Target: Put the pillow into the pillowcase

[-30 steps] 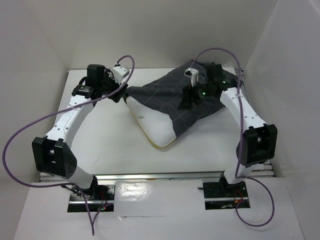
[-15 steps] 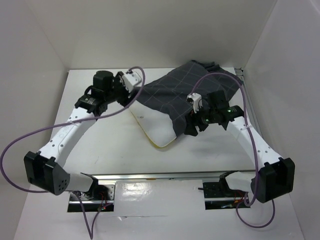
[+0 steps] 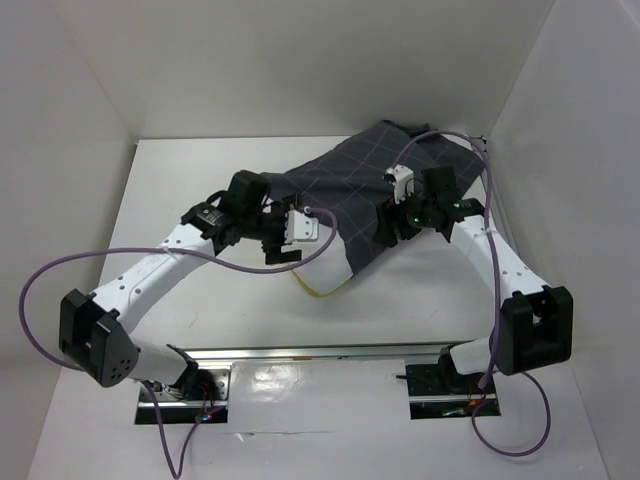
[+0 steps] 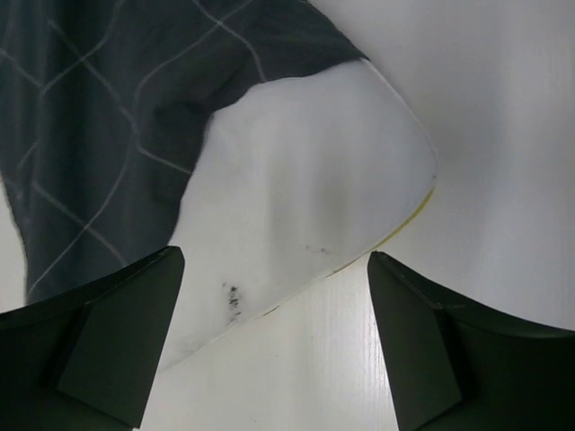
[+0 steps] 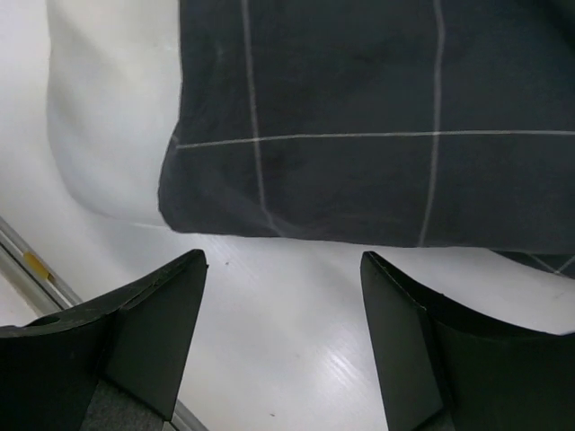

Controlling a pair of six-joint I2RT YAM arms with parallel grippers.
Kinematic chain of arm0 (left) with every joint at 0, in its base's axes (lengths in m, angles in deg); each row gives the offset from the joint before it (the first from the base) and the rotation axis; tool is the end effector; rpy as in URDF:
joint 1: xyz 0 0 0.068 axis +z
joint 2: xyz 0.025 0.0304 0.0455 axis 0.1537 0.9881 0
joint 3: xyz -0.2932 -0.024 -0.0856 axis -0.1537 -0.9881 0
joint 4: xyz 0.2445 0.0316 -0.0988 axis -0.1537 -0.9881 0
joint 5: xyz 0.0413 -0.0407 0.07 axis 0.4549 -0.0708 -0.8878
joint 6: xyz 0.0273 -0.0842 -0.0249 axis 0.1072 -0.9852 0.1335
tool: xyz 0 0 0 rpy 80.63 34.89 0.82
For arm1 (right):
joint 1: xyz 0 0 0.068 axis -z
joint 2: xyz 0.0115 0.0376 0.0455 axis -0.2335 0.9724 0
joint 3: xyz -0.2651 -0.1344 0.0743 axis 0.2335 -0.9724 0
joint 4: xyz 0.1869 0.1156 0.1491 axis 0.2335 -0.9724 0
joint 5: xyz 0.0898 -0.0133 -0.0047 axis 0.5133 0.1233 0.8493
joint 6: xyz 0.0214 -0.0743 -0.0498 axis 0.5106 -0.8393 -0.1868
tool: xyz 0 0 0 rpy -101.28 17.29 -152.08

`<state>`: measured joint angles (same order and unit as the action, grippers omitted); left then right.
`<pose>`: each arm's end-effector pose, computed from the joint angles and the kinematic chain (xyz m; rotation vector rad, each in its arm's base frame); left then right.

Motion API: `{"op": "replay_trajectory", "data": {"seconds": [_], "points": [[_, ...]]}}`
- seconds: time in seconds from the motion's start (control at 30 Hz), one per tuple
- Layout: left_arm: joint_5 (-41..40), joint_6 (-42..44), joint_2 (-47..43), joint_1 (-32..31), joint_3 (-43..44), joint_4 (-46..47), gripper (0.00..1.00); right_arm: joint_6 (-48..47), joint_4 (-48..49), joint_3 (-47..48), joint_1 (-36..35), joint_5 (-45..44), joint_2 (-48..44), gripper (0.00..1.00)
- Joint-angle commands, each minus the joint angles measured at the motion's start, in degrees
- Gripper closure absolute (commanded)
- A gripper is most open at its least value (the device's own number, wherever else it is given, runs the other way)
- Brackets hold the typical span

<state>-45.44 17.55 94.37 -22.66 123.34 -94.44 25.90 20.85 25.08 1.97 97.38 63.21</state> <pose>0.2590 -0.2037 0.3427 1.5526 1.5230 -0.3964 0.2943 0.0997 0.2824 -0.7806 2.2352 0.5527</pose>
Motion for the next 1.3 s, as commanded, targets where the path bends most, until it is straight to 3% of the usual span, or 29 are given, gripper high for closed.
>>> {"op": "replay_trajectory", "data": {"seconds": [0.0,0.33,0.53,0.8,0.97,1.27], "points": [[6.8,10.8,2.8,-1.5,0.0,-3.6,0.02,1.1,4.5,4.6,2.1,1.7,1.3,0.23],[7.4,30.4,0.4,-4.1,-11.6,3.4,0.01,0.6,3.9,5.9,4.3,2.2,1.8,0.23],[3.7,32.9,-1.0,-4.1,-19.9,18.6,0.01,1.1,2.9,5.9,4.3,2.2,1.2,0.23],[5.3,36.9,2.6,-2.5,-20.9,23.4,0.0,1.6,2.4,5.9,4.3,2.2,1.7,0.23],[6.6,38.5,5.3,-1.3,-20.2,23.4,0.0,1.6,1.7,7.1,4.3,2.2,2.9,0.23],[11.1,47.1,6.9,2.2,-19.0,13.3,0.0,0.5,0.6,8.3,4.3,1.7,4.5,0.23]]}}
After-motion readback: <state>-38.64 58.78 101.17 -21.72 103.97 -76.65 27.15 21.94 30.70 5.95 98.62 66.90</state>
